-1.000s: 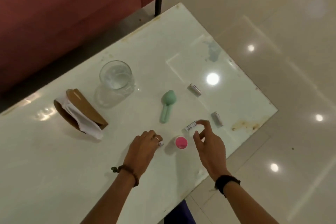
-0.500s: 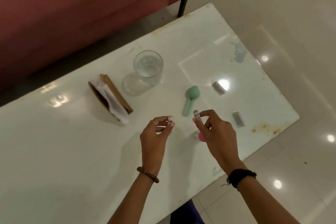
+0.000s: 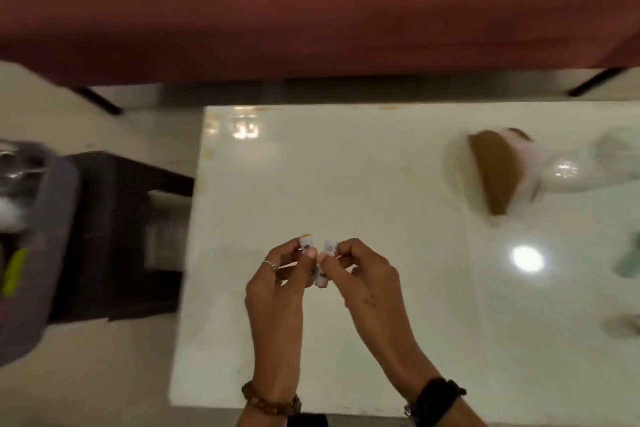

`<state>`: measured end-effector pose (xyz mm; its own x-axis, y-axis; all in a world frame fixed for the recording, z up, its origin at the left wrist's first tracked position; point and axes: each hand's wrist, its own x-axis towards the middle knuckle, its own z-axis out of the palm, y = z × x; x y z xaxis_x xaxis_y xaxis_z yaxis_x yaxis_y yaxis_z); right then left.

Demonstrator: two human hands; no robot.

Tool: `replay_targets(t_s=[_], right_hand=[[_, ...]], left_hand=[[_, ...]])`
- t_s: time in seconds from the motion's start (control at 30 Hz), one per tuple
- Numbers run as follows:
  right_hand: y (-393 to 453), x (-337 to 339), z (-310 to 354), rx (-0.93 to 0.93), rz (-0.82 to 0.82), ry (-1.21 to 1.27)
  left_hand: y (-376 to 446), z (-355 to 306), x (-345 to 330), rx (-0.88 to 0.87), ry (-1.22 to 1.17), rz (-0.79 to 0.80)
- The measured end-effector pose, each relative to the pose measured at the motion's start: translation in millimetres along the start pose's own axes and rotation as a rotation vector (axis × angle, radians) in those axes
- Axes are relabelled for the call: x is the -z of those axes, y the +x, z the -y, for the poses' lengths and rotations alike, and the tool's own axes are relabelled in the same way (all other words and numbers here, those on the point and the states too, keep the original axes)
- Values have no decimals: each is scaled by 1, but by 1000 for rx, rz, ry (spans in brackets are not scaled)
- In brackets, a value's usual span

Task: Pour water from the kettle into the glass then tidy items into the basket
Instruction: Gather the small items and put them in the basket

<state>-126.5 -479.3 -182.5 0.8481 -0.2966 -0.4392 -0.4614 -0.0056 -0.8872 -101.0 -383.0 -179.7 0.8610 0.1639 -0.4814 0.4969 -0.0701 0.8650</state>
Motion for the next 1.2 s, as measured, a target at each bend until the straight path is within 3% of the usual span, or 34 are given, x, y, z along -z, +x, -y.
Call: replay_targets(t_s=[0.13,0.33,0.43,0.6,0.7,0.8,0.9,0.97,1.07,1.13,1.2], right_hand=[[3,-151,33,96,259,-9],[2,-327,65,194,463,-117],[3,-382,63,295,526,-328],[10,-427,47,491,491,-926],[15,-431,43,472,496,-1052],[16,-428,43,516,548,-1079],[17,-410,48,588,491,-867],[18,-380,50,556,409,-645],[28,-305,40,410,307,-449],[36,-239,22,292,222,-403],[41,-168,3,182,99,-385]], left_hand=[[46,-13,147,-97,97,-238],[98,-15,322,-253,500,-603],[130,1,373,-180,646,-569],[168,36,392,78,838,-289],[172,45,390,153,770,-239],[166,46,387,114,760,-270],[150,33,371,-93,797,-407],[135,17,347,-214,759,-414],[114,5,285,-271,624,-286],[98,3,225,-189,497,-113],[78,9,161,-179,537,58]])
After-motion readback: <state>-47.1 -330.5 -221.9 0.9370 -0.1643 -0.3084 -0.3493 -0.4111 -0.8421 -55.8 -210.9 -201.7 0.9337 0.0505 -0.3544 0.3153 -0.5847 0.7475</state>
